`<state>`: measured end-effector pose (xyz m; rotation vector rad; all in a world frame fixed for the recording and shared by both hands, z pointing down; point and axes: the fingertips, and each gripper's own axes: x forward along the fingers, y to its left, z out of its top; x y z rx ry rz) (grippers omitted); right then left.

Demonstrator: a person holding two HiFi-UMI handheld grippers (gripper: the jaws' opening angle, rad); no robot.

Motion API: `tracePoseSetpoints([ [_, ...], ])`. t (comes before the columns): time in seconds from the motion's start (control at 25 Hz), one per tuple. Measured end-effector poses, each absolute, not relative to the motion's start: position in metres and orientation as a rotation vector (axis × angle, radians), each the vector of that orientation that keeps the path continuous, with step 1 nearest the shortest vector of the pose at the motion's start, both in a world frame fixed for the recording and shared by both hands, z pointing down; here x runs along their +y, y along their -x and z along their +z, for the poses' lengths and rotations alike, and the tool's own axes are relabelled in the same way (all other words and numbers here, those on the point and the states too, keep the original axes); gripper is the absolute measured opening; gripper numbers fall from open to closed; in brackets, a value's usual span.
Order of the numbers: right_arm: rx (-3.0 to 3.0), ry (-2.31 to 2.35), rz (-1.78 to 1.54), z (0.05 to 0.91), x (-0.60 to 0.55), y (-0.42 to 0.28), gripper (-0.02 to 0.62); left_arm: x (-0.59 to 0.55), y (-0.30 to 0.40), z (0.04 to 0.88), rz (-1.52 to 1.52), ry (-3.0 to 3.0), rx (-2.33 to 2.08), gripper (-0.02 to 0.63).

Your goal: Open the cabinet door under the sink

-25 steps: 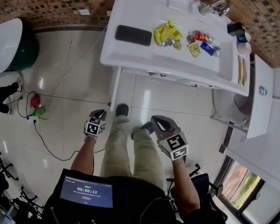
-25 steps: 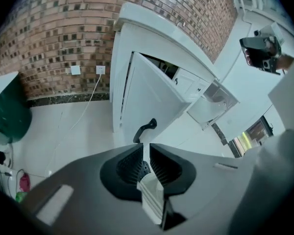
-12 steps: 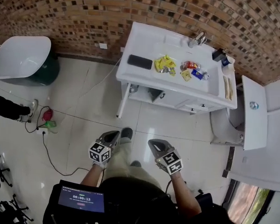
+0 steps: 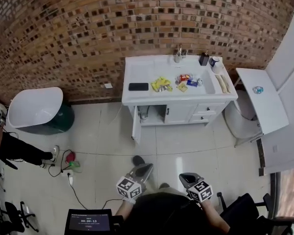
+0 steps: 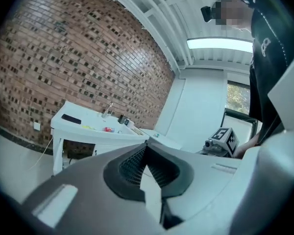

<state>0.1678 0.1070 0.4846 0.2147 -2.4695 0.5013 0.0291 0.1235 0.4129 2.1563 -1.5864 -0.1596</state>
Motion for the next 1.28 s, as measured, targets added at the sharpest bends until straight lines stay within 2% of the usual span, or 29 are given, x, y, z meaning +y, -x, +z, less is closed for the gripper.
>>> tracePoseSetpoints([
  [0.6, -2.730, -0.117, 0.216, 0.409, 0.121, -0.129, -0.014, 0.157, -0.077, 0.355, -0.166, -2.309, -1.594, 0.015],
  [0.96, -2.749, 0.056, 0.273, 0.411, 0.186, -0.090, -0.012, 0.181, -0.044, 0.359, -0.188, -2.203, -1.663, 0.015],
  [1.28, -2.748, 0.044, 0.261, 0.409, 0.172, -0.092, -0.012, 0.187, -0.042, 0.367, -0.171, -2.167, -1.659, 0.015],
])
